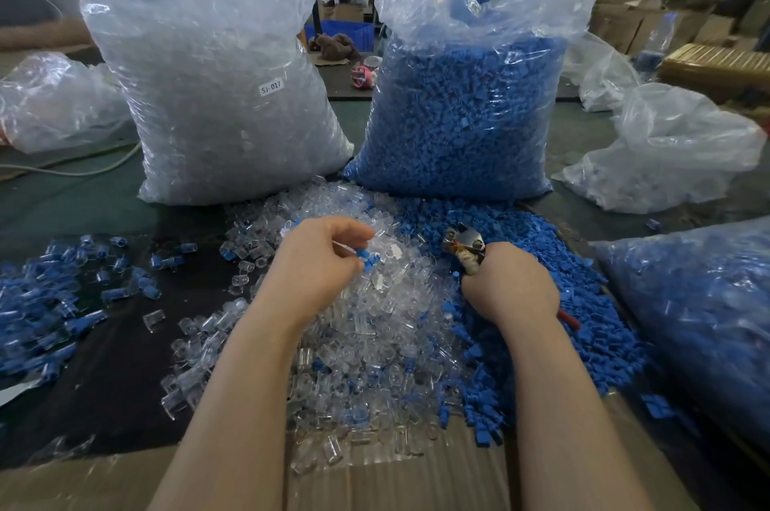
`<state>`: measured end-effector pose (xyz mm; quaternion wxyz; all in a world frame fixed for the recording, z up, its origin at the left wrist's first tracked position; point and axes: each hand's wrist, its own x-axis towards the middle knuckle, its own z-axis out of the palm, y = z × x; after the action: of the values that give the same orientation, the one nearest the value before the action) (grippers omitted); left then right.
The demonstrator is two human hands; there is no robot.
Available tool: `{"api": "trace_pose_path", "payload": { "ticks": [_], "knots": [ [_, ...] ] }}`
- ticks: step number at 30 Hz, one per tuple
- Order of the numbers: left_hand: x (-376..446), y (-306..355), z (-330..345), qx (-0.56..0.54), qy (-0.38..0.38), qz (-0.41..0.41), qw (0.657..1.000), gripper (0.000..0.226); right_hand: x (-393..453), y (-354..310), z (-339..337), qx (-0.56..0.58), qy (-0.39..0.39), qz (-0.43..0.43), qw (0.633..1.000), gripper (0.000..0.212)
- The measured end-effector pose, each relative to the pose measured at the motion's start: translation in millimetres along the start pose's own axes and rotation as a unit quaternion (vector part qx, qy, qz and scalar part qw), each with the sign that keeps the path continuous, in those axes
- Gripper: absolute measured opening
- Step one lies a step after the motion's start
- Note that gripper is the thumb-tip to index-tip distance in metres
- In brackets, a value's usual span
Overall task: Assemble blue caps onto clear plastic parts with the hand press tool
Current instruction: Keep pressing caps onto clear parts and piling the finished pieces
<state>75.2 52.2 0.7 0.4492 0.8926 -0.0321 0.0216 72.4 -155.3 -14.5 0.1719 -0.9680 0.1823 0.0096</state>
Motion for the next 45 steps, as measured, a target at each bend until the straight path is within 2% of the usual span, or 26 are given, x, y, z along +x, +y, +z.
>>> {"api": "trace_pose_path", "payload": {
  "ticks": [4, 8, 11, 14, 18, 21, 24, 30, 34, 37, 40, 45],
  "knots": [
    [-0.5, -2.2, -0.1, 0.004, 0.008, 0.000, 1.000, 0.031, 0.1, -1.6, 0.3, 0.004, 0.007, -0.004, 1.000, 0.013],
    [-0.7, 0.3, 1.9, 0.000, 0.025, -0.007, 1.000, 0.019, 2.5, -2.4, -0.8, 0.036, 0.051, -0.033, 0.997, 0.013],
    [-1.0, 2.1, 2.4, -0.005, 0.031, -0.006, 0.999, 0.015, 2.1, -4.5, -2.2, 0.115, 0.059, -0.111, 0.985, 0.016],
    [-0.9, 2.6, 1.9, -0.026, 0.047, -0.012, 0.998, 0.016, -4.1, -13.3, -3.1, 0.199, 0.020, -0.197, 0.960, 0.012],
    [-0.9, 5.8, 1.1, -0.100, 0.061, -0.033, 0.993, 0.019, -12.9, -29.6, -0.4, 0.260, 0.017, -0.254, 0.931, 0.011],
    [-1.5, 10.8, 1.5, -0.144, 0.044, -0.033, 0.988, 0.016, -13.6, -32.9, -1.4, 0.281, 0.022, -0.268, 0.921, 0.011],
    [-2.5, 14.9, 3.3, -0.185, 0.036, -0.032, 0.982, 0.013, -11.1, -29.0, -1.0, 0.225, 0.019, -0.275, 0.935, 0.012],
    [-1.0, 10.7, 3.0, -0.194, 0.091, -0.026, 0.976, 0.016, -11.1, -31.7, 6.3, 0.150, -0.011, -0.272, 0.950, 0.026],
    [-1.9, 10.2, 2.3, -0.175, 0.058, -0.026, 0.983, 0.022, -13.4, -34.0, 7.2, 0.231, 0.011, -0.251, 0.940, 0.018],
    [-2.9, 16.9, 6.9, -0.213, 0.014, -0.029, 0.976, 0.017, -15.8, -33.8, 2.4, 0.301, 0.027, -0.256, 0.918, 0.024],
    [-3.0, 24.1, 11.9, -0.237, -0.003, -0.035, 0.971, 0.014, -15.7, -33.8, 1.3, 0.317, 0.041, -0.275, 0.907, 0.019],
    [-4.2, 25.2, 11.9, -0.219, -0.010, -0.025, 0.975, 0.008, -14.8, -35.2, 5.0, 0.297, 0.054, -0.291, 0.908, 0.011]
  ]
}}
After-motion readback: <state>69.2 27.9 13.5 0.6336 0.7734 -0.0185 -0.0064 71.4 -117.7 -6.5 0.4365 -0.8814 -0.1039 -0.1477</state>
